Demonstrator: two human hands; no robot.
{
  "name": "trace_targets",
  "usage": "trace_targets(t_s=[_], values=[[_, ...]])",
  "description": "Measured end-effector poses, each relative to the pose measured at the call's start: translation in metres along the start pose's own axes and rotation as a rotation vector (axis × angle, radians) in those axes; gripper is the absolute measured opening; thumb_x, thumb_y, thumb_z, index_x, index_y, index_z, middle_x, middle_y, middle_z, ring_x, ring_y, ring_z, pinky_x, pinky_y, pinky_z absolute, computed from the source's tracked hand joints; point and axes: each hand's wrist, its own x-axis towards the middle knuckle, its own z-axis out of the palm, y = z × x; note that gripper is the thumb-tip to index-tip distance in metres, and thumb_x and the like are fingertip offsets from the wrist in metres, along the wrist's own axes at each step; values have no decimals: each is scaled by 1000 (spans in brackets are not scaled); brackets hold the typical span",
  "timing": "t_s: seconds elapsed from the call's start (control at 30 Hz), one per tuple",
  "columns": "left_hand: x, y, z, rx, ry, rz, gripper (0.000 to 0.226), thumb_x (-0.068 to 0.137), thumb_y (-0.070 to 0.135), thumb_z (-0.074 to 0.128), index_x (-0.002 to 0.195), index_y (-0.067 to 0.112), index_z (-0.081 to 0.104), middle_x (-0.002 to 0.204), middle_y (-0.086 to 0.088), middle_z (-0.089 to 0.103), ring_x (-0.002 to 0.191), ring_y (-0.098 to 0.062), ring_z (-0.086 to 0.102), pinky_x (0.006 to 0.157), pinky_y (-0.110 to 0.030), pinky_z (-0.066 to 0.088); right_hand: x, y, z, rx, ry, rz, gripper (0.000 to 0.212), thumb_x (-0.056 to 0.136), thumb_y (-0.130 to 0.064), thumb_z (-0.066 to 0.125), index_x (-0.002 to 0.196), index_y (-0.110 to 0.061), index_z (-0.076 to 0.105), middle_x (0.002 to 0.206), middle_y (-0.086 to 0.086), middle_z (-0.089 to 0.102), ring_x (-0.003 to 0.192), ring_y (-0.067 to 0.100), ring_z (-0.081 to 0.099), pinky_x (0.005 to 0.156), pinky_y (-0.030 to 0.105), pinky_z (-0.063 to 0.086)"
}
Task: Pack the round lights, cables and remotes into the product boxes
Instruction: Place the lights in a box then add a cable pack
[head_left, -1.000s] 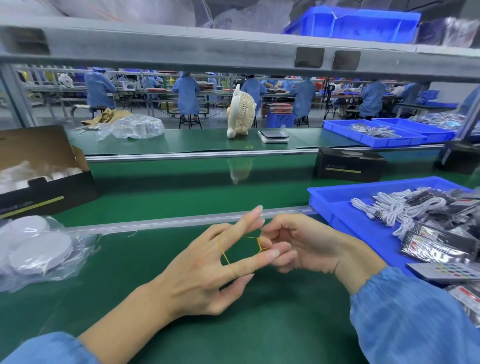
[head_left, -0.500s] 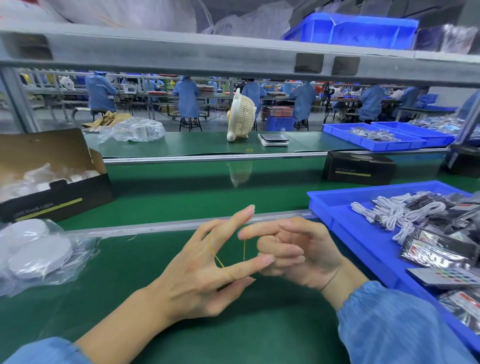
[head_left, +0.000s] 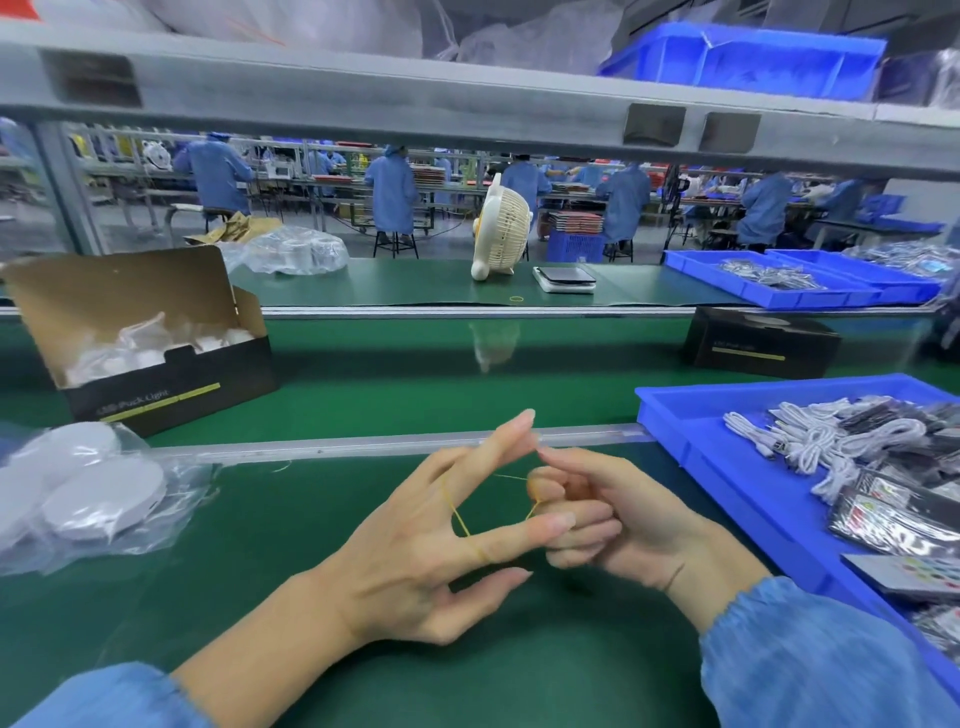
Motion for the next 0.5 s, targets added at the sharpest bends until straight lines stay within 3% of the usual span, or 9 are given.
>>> trace_targets(t_s=[0.17, 0.3, 0.4, 0.5], values=[[0, 2, 4, -32, -34, -17, 61, 84, 7, 66, 140, 22, 45, 153, -39, 17, 144, -34, 33, 103, -50, 41, 5, 0, -2, 24, 79, 80, 41, 83, -51, 60, 60, -18, 52, 44, -9, 32, 37, 5, 30, 46, 19, 25], [0, 4, 8, -55, 13, -105, 60, 87, -9, 37, 142, 16, 42, 157, -34, 13, 144, -33, 33, 107, -48, 43, 8, 2, 1, -57, 144, 125, 54, 89, -61, 44, 54, -21, 52, 58, -5, 44, 52, 10, 41, 52, 21, 29], [0, 8, 15, -212, 141, -186, 53, 99, 1, 46, 147, 22, 39, 161, -25, 11, 143, -29, 36, 100, -35, 51, 9, 6, 2, -65, 156, 121, 54, 90, -63, 43, 59, -19, 50, 67, -1, 52, 62, 13, 52, 54, 21, 35], [2, 8, 17, -206, 212, -238, 66, 97, 17, 61, 153, 29, 28, 158, -29, 17, 144, -22, 36, 110, -26, 39, 8, 5, 2, -82, 170, 123, 54, 87, -63, 45, 59, -17, 55, 75, 2, 59, 67, 15, 59, 58, 23, 38]])
